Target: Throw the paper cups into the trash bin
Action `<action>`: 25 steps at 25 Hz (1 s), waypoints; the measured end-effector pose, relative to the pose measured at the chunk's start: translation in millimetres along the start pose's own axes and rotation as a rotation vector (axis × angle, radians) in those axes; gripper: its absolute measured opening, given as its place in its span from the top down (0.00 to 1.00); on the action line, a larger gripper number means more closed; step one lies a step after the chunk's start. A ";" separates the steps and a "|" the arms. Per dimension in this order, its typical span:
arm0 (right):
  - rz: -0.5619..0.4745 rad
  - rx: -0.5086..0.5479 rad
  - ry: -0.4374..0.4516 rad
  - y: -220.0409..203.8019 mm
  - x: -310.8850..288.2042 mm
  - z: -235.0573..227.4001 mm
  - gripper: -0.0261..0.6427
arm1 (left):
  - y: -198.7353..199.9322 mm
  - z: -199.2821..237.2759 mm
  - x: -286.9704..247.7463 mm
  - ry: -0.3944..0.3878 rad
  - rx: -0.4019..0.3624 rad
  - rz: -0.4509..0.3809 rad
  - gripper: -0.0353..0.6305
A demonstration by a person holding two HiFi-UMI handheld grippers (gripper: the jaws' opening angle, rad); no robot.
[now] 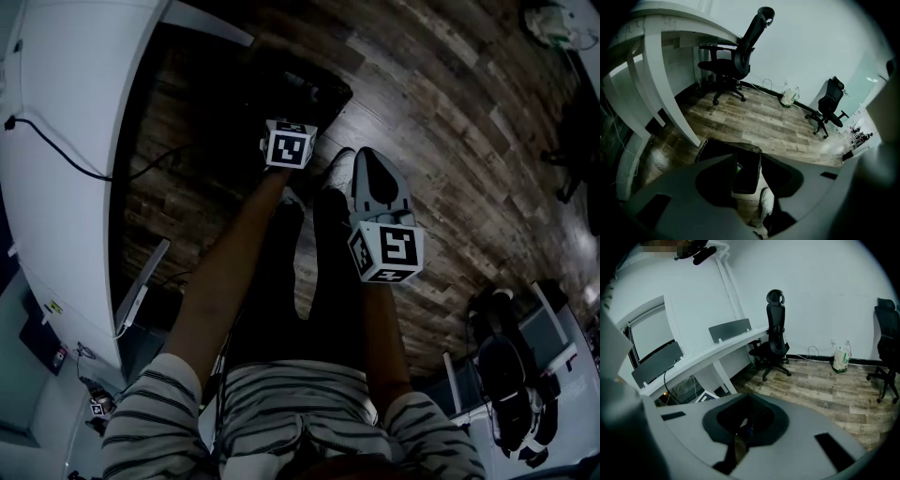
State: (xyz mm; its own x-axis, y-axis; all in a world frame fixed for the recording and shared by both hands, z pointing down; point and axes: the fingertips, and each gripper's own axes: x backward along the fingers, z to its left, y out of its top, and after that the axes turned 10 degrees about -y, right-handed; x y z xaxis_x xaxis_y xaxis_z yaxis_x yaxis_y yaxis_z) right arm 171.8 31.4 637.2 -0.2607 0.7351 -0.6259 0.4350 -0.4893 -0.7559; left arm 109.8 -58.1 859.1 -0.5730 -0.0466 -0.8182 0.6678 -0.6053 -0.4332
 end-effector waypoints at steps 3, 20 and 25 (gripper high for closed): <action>-0.014 0.011 0.011 11.5 6.6 5.7 0.95 | 7.2 -4.0 16.9 0.002 -0.003 -0.021 0.70; -0.079 0.078 0.067 67.9 62.0 40.7 0.95 | 54.6 -45.7 137.1 0.028 0.022 -0.202 0.83; -0.112 0.108 0.093 91.9 78.2 54.3 0.95 | 72.2 -59.1 176.5 0.045 -0.004 -0.261 0.86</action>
State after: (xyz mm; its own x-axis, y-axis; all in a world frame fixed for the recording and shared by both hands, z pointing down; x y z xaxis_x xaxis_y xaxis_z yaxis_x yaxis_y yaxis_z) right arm 144.5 18.5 508.4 -0.2197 0.8256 -0.5197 0.3114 -0.4455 -0.8393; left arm 85.0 -63.1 661.0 -0.7047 0.1464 -0.6942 0.5018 -0.5890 -0.6335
